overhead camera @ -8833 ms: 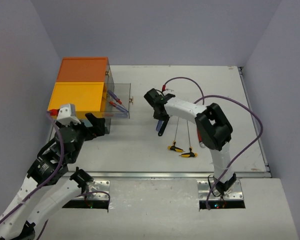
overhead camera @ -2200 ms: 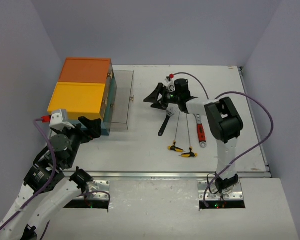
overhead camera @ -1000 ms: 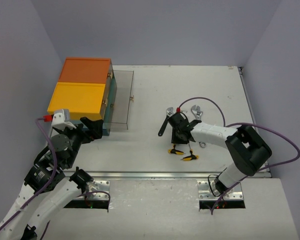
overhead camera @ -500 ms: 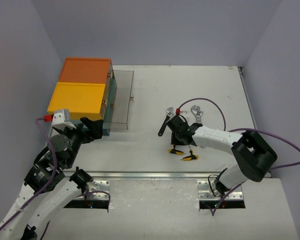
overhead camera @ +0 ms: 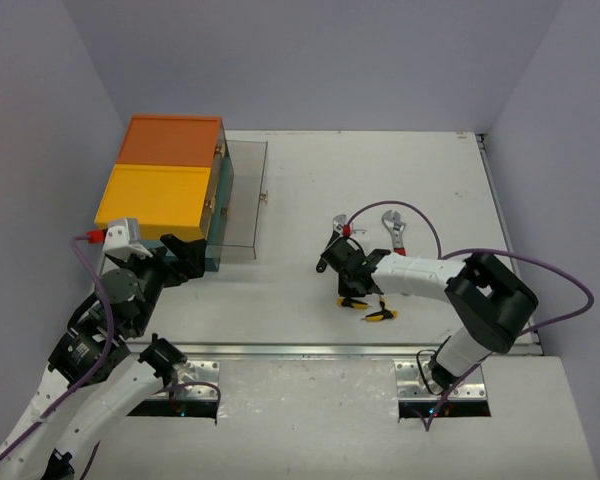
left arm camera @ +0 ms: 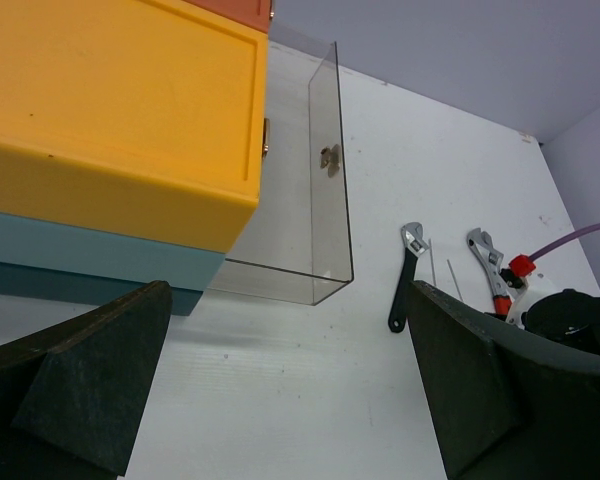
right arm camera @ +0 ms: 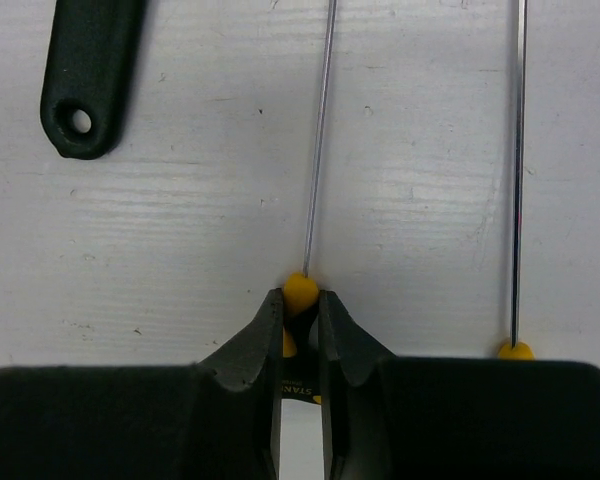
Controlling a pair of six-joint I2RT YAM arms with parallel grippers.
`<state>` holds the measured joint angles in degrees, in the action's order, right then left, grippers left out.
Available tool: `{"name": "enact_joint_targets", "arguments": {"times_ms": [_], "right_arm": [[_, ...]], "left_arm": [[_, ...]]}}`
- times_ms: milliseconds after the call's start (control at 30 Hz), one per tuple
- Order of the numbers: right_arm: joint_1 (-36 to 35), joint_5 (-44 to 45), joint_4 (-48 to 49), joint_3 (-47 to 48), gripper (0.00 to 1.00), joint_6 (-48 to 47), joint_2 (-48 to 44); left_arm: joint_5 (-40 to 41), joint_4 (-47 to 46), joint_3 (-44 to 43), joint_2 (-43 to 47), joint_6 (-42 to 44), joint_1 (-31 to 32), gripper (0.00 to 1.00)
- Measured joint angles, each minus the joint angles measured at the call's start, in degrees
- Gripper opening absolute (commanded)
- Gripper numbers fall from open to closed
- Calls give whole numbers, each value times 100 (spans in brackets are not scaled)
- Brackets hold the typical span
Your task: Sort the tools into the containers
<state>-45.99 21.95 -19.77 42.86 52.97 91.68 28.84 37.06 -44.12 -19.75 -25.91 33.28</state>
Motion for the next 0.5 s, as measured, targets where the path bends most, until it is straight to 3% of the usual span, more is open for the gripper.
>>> {"name": "enact_joint_targets", "arguments": {"times_ms": [200,500], "right_arm": [[-3,58,-85,154,0,-1,94],[0,266,-422,736,0,-144,-560]], "left_arm": [[1,0,4,0,0,0,100],[0,-1,11,-11,0,0,100]]}}
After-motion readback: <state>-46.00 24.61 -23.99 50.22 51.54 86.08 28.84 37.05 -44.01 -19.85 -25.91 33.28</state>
